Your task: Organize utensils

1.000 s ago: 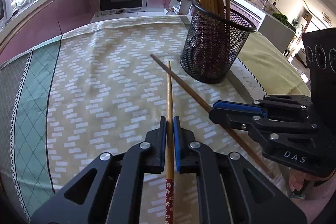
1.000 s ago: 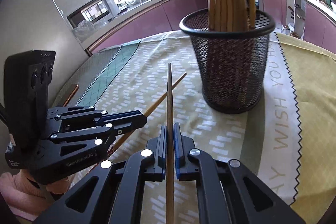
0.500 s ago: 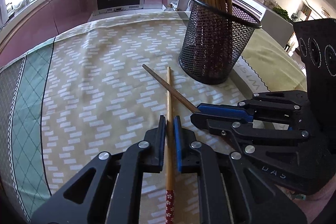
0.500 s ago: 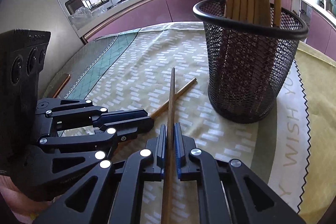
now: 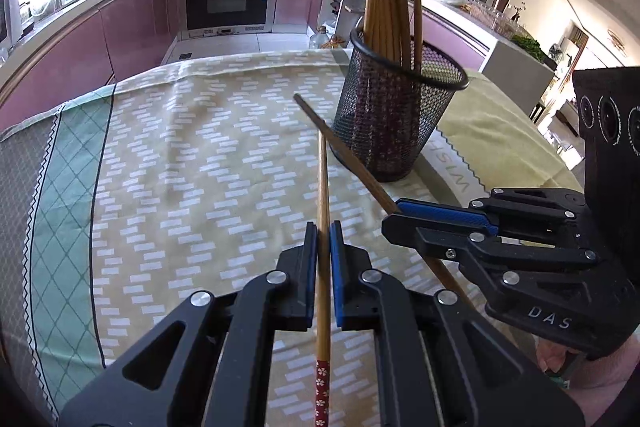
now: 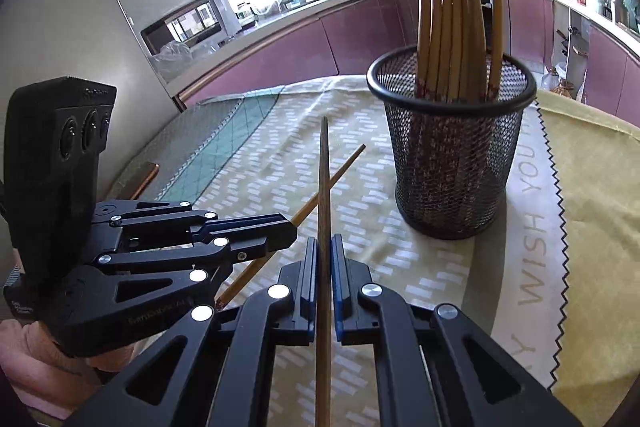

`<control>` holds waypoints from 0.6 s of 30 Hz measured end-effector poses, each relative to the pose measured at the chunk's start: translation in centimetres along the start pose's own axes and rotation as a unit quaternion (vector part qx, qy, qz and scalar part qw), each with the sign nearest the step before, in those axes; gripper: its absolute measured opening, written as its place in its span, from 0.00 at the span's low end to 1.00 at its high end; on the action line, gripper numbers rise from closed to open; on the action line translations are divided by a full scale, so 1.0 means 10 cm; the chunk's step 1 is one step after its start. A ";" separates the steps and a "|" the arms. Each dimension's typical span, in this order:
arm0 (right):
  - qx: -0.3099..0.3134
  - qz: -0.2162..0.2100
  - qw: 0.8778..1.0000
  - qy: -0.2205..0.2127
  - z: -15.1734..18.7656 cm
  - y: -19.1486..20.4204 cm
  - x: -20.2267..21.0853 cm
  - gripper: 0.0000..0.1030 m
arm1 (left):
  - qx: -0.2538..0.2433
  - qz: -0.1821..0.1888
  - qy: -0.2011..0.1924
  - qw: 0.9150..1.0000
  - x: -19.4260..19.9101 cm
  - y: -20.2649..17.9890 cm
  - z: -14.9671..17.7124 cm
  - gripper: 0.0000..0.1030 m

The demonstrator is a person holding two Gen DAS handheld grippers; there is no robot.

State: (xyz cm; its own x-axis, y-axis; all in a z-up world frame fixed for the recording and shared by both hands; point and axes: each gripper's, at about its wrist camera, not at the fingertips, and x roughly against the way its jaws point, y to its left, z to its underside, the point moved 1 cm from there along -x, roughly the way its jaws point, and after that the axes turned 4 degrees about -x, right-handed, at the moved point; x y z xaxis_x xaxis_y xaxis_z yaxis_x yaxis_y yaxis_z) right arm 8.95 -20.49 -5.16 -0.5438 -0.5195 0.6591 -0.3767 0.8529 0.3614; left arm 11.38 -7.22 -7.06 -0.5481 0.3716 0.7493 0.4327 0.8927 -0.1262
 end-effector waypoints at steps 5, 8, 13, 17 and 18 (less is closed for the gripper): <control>0.001 -0.007 1.000 -0.023 -0.04 0.02 0.17 0.06 | 0.005 0.018 -0.017 1.000 0.17 0.01 -0.05 0.07; -0.004 -0.011 0.999 -0.036 -0.05 -0.01 0.27 0.06 | 0.007 0.034 -0.026 0.999 0.27 0.02 -0.07 0.07; -0.009 -0.011 0.998 -0.058 -0.07 -0.06 0.45 0.06 | 0.009 0.054 -0.041 0.998 0.41 0.01 -0.11 0.07; -0.011 -0.011 0.997 -0.075 -0.09 -0.10 0.59 0.06 | 0.013 0.074 -0.052 0.996 0.51 0.02 -0.15 0.07; -0.012 -0.011 0.997 -0.080 -0.09 -0.10 0.62 0.06 | 0.014 0.079 -0.056 0.995 0.54 0.03 -0.16 0.07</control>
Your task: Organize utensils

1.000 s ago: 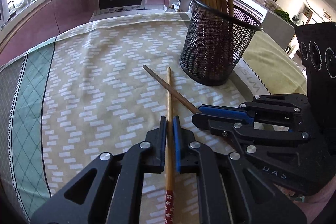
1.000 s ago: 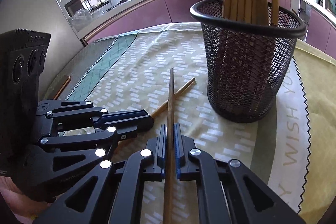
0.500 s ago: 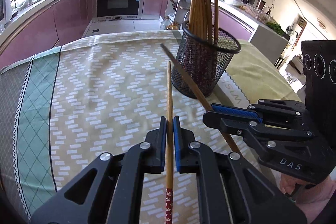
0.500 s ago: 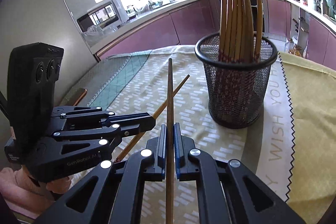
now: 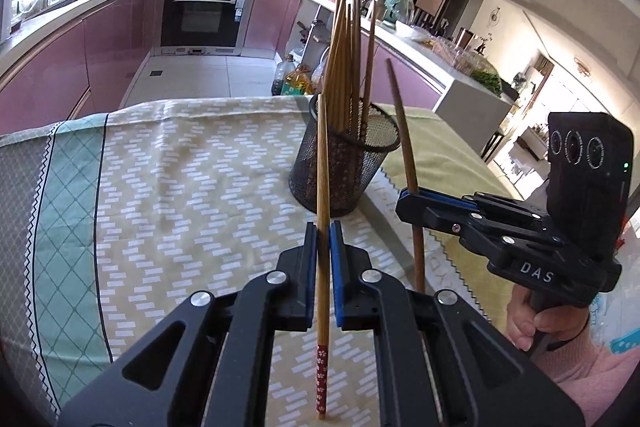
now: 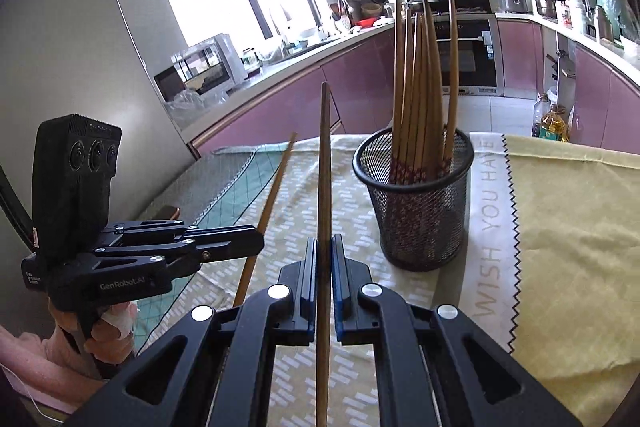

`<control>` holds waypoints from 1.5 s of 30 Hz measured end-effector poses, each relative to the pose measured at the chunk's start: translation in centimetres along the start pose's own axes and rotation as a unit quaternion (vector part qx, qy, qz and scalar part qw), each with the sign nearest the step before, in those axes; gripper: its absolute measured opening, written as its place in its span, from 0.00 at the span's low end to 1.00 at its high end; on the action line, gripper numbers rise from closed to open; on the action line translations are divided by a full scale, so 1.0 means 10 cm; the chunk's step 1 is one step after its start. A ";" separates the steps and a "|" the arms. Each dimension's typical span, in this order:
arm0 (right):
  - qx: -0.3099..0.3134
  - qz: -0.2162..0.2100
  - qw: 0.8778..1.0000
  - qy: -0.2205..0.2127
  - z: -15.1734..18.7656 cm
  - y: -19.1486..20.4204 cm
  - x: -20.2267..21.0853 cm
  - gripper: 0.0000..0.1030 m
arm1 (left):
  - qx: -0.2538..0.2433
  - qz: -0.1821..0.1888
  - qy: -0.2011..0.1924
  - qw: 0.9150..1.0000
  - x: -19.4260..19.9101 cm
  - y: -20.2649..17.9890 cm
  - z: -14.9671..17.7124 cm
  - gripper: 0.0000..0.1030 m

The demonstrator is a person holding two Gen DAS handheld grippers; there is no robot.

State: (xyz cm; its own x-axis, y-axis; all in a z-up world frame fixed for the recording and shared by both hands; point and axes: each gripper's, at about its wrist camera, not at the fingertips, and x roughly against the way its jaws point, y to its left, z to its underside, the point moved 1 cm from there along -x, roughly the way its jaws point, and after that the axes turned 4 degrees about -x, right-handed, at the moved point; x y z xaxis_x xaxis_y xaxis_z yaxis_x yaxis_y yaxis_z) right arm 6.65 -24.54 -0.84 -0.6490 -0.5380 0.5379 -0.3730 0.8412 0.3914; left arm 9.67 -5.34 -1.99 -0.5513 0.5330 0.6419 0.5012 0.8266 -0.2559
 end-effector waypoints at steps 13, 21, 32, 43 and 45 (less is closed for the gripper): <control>0.003 0.000 0.999 -0.035 -0.19 0.01 0.18 0.06 | -0.001 0.019 -0.038 0.999 0.20 -0.04 -0.17 0.07; 0.007 0.002 0.999 -0.044 -0.25 0.04 0.20 0.06 | -0.006 0.012 -0.045 0.999 0.19 -0.07 -0.22 0.07; 0.009 0.002 0.999 -0.052 -0.31 0.06 0.23 0.06 | -0.016 0.009 -0.056 0.998 0.22 -0.12 -0.27 0.07; 0.009 0.005 0.998 -0.060 -0.34 0.06 0.26 0.06 | -0.018 0.010 -0.062 0.998 0.23 -0.12 -0.29 0.07; 0.008 0.006 0.998 -0.062 -0.34 0.06 0.27 0.06 | -0.019 0.009 -0.064 0.998 0.23 -0.12 -0.29 0.07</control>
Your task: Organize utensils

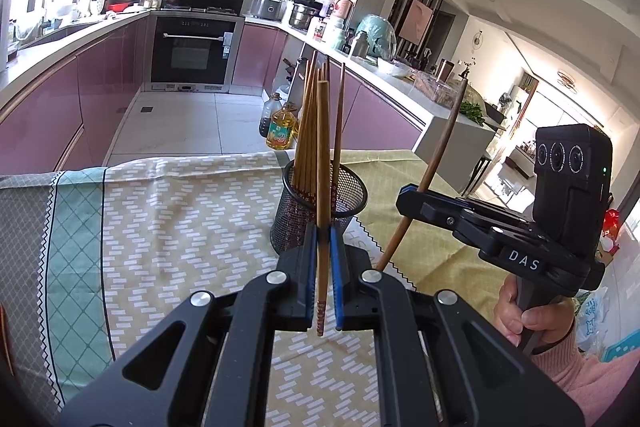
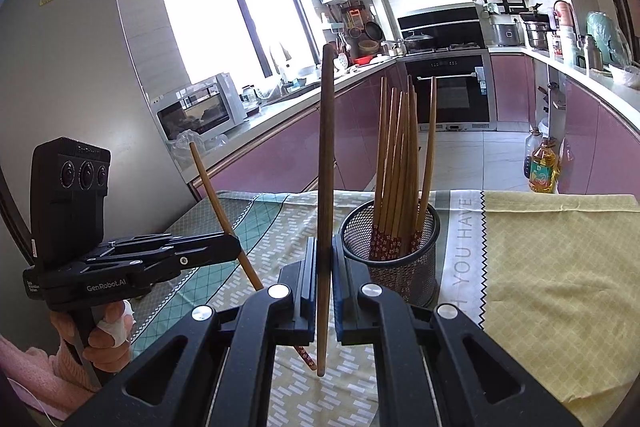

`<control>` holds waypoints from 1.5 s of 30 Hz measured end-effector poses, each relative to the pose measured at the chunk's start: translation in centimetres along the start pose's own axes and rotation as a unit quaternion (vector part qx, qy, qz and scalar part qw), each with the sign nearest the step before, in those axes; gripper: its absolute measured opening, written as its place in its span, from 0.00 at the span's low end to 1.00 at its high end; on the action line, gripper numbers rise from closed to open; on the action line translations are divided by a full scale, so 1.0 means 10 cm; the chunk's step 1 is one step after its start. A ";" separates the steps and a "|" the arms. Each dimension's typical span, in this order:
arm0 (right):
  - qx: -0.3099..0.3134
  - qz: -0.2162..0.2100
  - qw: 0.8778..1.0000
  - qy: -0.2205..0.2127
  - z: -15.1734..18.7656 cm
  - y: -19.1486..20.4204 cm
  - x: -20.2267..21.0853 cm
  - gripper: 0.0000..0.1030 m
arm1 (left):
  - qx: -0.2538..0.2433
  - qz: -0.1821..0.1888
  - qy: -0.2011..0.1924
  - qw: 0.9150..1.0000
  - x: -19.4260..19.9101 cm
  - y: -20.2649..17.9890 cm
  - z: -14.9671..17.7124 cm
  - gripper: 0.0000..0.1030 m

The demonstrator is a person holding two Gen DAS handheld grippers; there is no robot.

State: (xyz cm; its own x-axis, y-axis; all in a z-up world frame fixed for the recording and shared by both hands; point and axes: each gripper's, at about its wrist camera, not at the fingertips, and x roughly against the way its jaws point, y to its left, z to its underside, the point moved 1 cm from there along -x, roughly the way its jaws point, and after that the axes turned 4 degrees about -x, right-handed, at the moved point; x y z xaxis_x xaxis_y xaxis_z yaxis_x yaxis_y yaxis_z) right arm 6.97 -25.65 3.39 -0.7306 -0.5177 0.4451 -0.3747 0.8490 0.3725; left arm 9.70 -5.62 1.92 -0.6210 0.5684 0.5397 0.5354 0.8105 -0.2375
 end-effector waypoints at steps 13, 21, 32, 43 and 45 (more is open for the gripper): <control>0.002 0.004 1.000 -0.008 -0.05 -0.03 0.04 0.06 | -0.009 -0.001 -0.005 1.000 -0.01 -0.02 -0.03 0.07; 0.004 0.005 1.000 -0.011 -0.07 -0.04 0.06 0.06 | -0.012 -0.001 -0.006 1.000 -0.02 -0.04 -0.05 0.07; 0.006 0.006 1.000 -0.015 -0.09 -0.02 0.06 0.06 | -0.018 -0.001 -0.009 1.000 -0.01 -0.05 -0.08 0.07; 0.006 0.009 1.000 -0.022 -0.15 0.00 0.08 0.06 | -0.021 0.003 -0.014 1.000 0.01 -0.07 -0.13 0.07; 0.007 0.009 1.000 -0.023 -0.16 0.01 0.07 0.06 | -0.023 0.004 -0.015 1.000 0.02 -0.08 -0.14 0.07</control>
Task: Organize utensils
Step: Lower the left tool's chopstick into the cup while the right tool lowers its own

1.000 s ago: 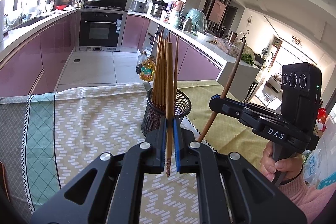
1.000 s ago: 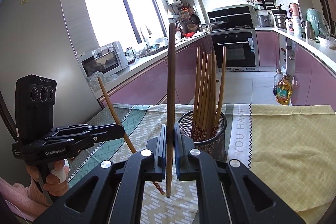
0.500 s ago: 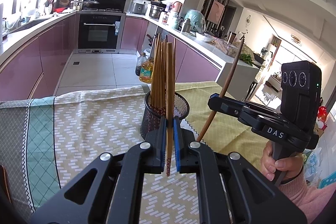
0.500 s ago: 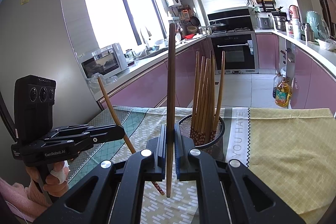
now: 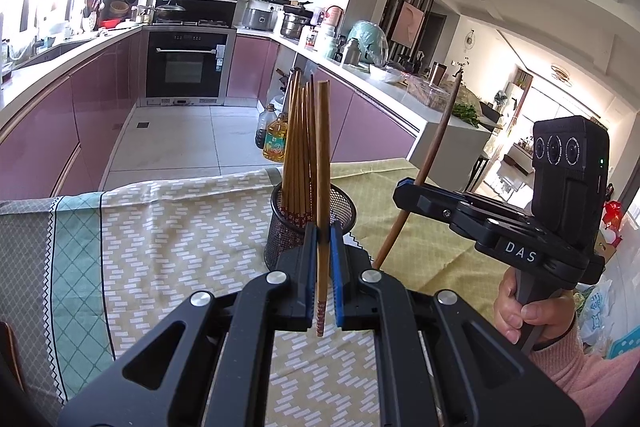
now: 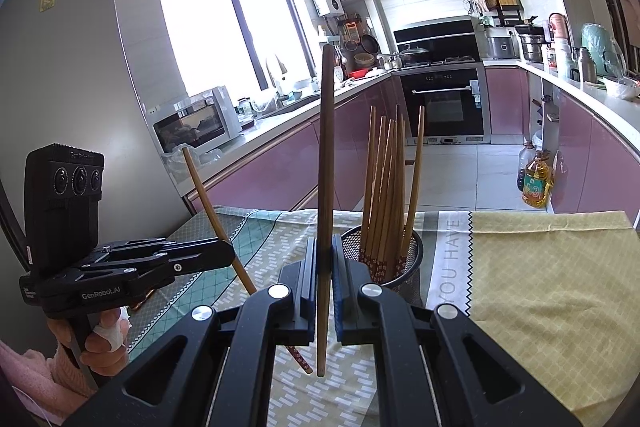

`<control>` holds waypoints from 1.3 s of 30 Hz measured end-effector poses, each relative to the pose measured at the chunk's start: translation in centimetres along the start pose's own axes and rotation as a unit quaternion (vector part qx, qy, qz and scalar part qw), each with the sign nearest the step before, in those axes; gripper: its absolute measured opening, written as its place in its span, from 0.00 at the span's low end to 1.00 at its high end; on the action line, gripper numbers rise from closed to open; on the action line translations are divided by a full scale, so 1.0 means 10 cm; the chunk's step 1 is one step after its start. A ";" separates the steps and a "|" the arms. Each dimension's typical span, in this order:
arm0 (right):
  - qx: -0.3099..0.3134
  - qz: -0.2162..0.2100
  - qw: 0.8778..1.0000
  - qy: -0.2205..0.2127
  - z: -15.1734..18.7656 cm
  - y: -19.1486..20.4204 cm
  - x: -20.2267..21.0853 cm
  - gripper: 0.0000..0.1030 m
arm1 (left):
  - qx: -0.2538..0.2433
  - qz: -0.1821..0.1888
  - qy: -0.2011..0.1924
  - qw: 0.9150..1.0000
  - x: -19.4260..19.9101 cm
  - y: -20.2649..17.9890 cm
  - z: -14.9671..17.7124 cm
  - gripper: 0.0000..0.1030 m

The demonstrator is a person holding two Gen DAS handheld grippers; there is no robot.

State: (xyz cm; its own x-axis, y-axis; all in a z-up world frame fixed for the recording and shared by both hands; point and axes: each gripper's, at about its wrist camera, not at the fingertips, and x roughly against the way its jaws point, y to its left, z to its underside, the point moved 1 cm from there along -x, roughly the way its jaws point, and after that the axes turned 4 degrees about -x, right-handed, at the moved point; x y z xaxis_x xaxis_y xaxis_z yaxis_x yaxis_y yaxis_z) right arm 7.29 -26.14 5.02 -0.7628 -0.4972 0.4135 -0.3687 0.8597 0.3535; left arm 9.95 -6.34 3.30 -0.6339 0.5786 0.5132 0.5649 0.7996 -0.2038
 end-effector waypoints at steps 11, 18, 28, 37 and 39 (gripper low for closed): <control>0.002 0.000 1.000 -0.005 -0.04 0.01 -0.02 0.06 | -0.008 0.002 -0.003 1.000 0.01 -0.04 -0.05 0.07; 0.004 0.000 1.000 -0.007 -0.07 0.00 -0.01 0.06 | -0.013 0.001 -0.005 1.000 0.00 -0.07 -0.09 0.07; 0.003 -0.004 1.000 -0.006 -0.10 0.01 -0.02 0.06 | -0.018 0.000 -0.007 1.000 -0.01 -0.10 -0.14 0.07; 0.005 -0.006 1.000 -0.007 -0.14 -0.01 -0.02 0.06 | -0.022 0.000 -0.010 1.000 0.01 -0.13 -0.18 0.07; 0.006 -0.006 1.000 -0.008 -0.14 -0.01 -0.02 0.06 | -0.022 0.000 -0.011 1.000 0.01 -0.14 -0.19 0.07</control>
State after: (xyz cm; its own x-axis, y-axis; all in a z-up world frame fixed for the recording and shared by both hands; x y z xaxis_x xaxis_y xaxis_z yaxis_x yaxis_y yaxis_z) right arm 8.18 -26.32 6.08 -0.7664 -0.5059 0.3959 -0.3847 0.8550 0.3478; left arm 10.11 -7.73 5.20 -0.6441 0.5830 0.4952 0.5880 0.7915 -0.1669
